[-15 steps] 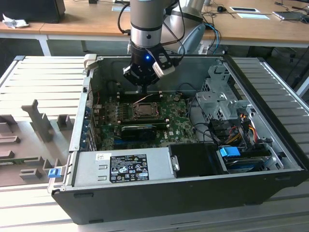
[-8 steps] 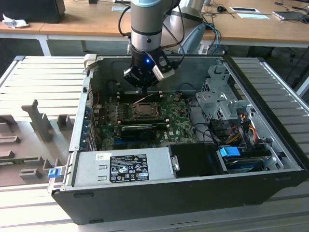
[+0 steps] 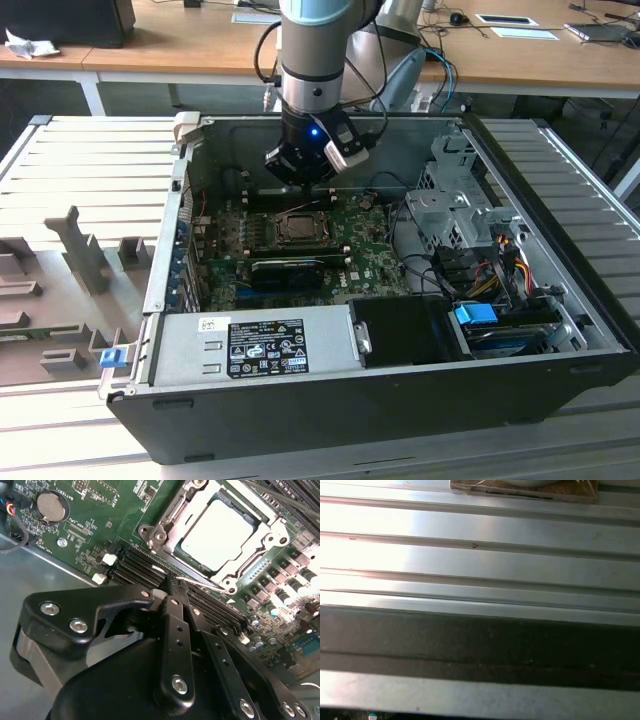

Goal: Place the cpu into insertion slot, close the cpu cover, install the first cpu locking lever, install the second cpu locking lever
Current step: 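Install the first cpu locking lever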

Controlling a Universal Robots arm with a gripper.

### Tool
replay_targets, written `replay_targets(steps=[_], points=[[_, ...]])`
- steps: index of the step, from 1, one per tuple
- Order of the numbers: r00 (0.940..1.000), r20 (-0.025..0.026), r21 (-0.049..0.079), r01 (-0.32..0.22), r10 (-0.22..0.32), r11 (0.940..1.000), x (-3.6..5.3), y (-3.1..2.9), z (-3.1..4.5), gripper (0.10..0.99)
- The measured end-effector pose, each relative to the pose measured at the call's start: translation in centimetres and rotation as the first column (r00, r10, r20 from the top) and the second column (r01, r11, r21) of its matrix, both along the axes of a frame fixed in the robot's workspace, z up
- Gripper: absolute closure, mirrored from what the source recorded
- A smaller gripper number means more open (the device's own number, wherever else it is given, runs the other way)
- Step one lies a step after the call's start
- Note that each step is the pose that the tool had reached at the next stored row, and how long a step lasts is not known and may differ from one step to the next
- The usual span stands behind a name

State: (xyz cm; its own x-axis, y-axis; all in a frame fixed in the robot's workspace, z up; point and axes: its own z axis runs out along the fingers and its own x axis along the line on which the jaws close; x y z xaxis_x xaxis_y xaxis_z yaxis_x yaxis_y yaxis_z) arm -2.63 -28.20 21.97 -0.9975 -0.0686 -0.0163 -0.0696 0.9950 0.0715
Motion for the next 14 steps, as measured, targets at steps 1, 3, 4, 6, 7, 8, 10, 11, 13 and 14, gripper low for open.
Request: replay_targets(steps=[1,3,4,6,7,8,10,11,13,14], points=[[1.0,-0.0001,-0.001,-0.001,0.001,1.0,0.02,0.0,-0.08,0.98],[1.0,-0.0002,-0.002,-0.003,0.003,1.0,0.15,-0.01,-0.29,0.98],[1.0,-0.0003,-0.002,-0.003,0.003,1.0,0.24,0.0,-0.35,0.98],[1.0,-0.0011,-0.002,-0.003,0.003,1.0,0.43,-0.01,-0.52,0.98],[1.0,-0.0011,-0.002,-0.004,0.004,1.0,0.47,-0.01,-0.6,0.98],[1.0,-0.0011,-0.002,-0.004,0.004,1.0,0.49,-0.01,-0.66,0.98],[1.0,-0.001,-0.002,-0.004,0.004,1.0,0.57,-0.03,-0.94,0.98],[1.0,-0.0011,-0.003,-0.004,0.004,1.0,0.59,-0.03,-0.99,0.98],[1.0,-0.0011,-0.008,-0.004,0.004,1.0,0.59,-0.04,-1.08,0.98],[1.0,-0.001,-0.011,-0.004,0.004,0.9999,0.59,-0.04,-1.15,0.98]])
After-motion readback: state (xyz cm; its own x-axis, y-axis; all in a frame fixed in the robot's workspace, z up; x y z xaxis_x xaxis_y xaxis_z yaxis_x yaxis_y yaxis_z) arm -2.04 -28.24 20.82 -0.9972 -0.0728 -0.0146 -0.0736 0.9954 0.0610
